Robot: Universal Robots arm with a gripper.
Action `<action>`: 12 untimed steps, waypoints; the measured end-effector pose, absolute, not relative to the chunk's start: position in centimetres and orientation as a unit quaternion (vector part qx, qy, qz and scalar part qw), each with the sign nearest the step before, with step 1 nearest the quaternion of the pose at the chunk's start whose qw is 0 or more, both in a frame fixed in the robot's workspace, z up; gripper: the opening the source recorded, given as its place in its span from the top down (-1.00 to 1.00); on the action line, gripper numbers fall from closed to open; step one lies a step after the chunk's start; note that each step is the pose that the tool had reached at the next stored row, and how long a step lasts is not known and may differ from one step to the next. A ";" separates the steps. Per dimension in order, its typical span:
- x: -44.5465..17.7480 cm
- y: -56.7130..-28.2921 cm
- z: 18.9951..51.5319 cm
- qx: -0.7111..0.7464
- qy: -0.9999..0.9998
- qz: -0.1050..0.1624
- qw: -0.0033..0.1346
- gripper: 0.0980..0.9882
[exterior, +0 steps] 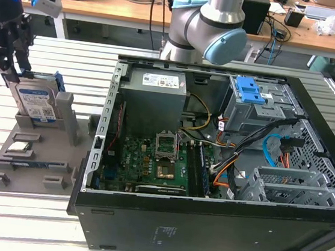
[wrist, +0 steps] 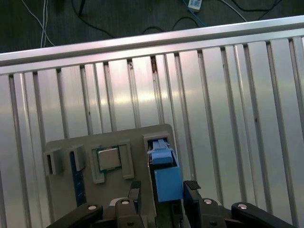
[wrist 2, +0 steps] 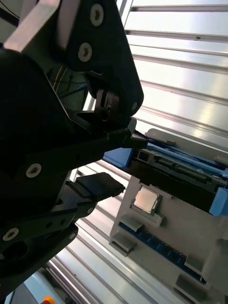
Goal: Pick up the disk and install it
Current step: 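Pick up the disk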
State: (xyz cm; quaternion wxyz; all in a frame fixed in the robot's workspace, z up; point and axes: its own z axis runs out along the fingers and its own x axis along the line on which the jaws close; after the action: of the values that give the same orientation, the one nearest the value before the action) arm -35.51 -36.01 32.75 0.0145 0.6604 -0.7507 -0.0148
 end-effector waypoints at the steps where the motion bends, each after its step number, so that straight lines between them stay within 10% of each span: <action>1: -35.5 -36.0 32.7 0.662 -0.749 -0.015 0.015 0.14; 12: -35.2 -35.0 31.4 0.710 -0.704 -0.014 0.016 0.14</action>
State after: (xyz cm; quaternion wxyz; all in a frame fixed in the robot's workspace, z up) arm -35.22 -35.01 31.36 0.0157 0.7103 -0.7036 -0.0136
